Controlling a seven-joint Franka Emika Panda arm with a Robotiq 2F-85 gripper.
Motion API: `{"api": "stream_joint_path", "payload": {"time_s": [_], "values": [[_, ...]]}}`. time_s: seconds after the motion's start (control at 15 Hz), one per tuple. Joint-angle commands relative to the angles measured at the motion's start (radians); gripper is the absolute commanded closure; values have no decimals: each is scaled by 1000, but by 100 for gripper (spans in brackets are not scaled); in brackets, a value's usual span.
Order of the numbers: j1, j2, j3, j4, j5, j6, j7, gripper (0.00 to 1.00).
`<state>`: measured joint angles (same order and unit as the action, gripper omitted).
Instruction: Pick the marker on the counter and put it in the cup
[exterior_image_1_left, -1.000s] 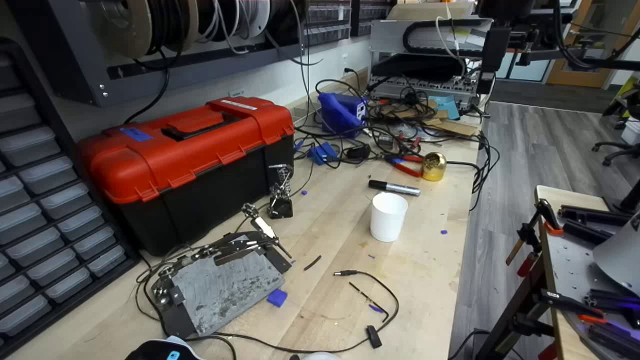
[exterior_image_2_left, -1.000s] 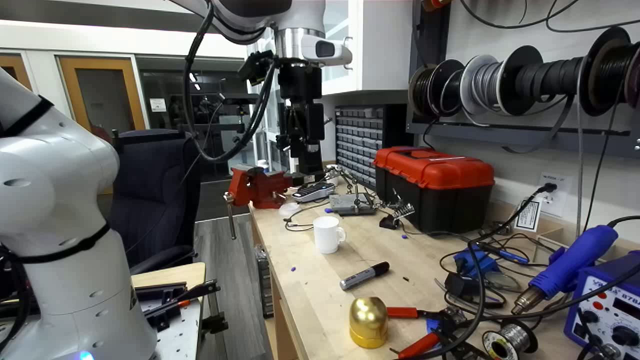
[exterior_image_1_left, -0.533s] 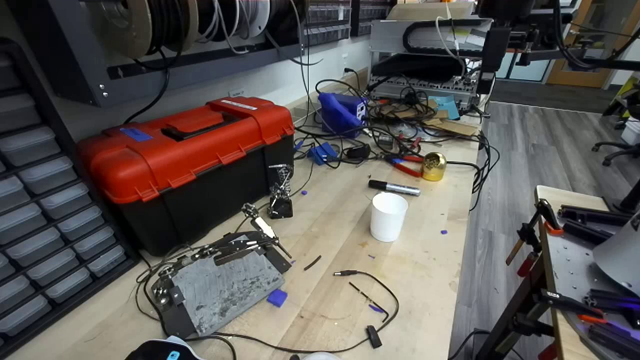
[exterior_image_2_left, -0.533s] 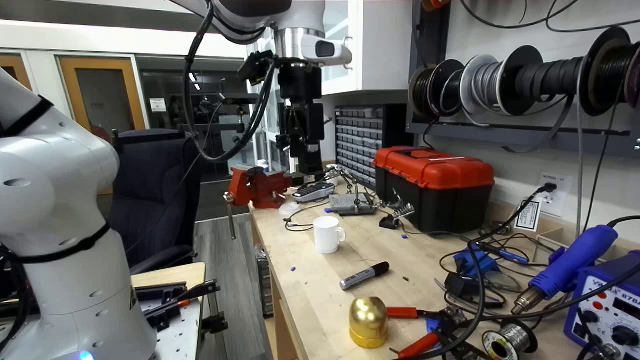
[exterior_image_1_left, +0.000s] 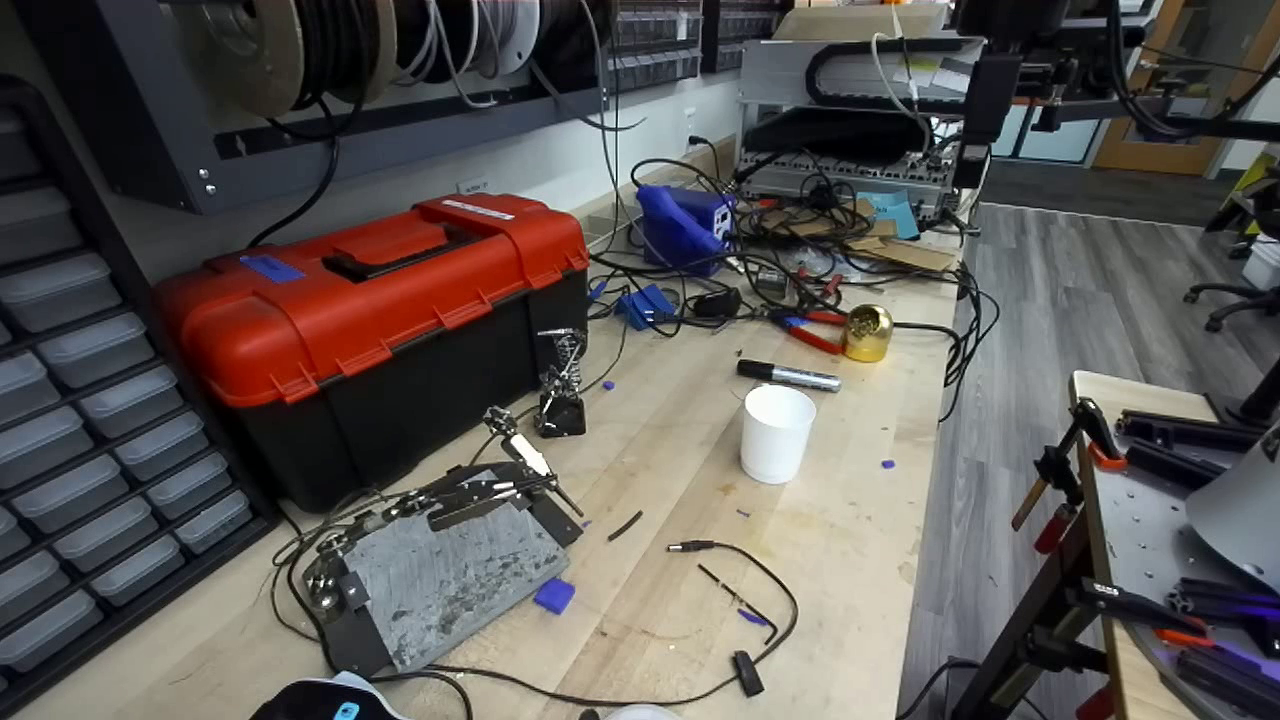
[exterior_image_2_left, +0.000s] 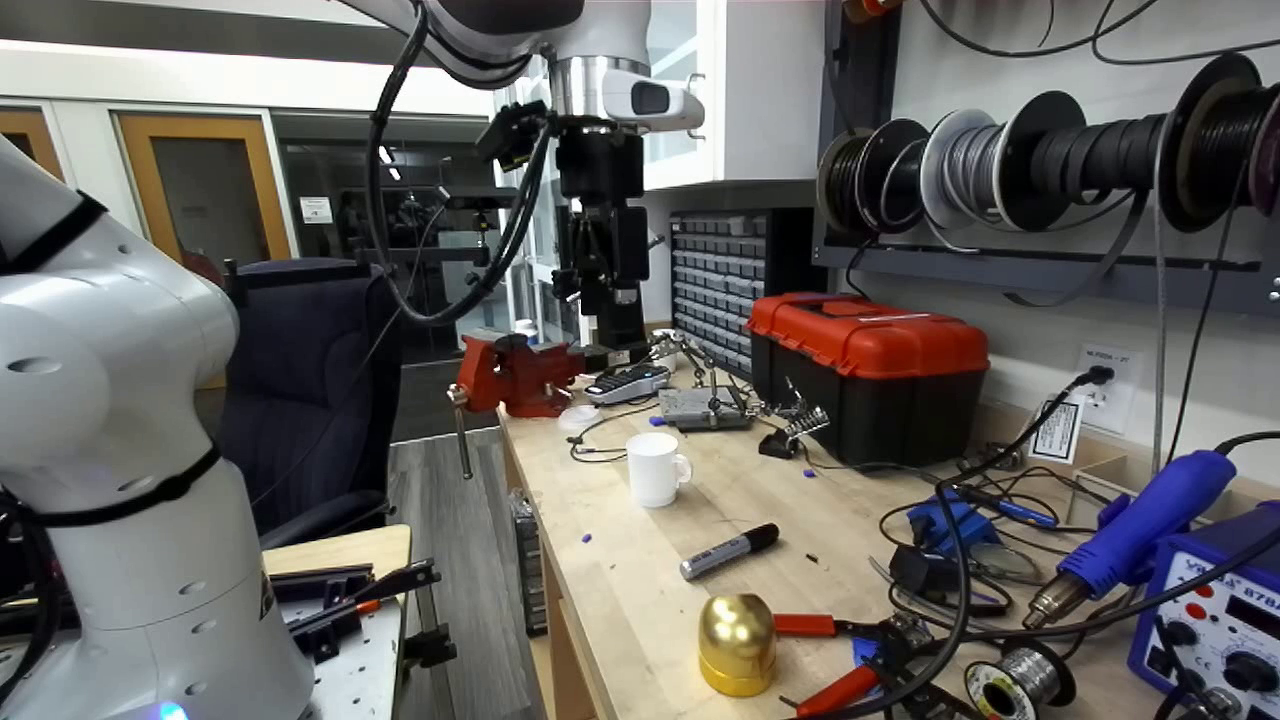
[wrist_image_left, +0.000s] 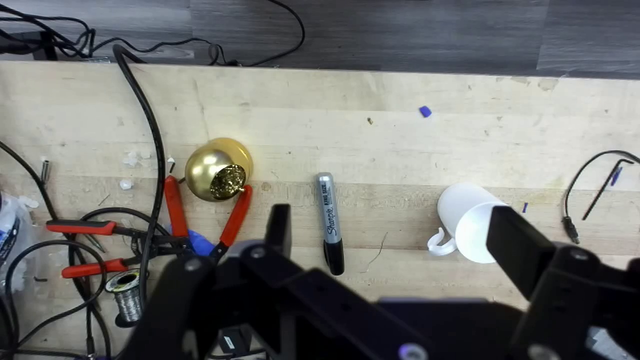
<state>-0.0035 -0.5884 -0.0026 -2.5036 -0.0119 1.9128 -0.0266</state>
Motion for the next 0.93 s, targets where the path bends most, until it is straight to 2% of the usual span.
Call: {"api": "stream_joint_path", "payload": {"time_s": [0.0, 0.6, 0.87], "values": [[2, 0, -1, 2, -1, -2, 1, 0], [2, 1, -1, 2, -1, -2, 1, 0], [3, 10, -6, -29, -8, 42, -18, 0]]}}
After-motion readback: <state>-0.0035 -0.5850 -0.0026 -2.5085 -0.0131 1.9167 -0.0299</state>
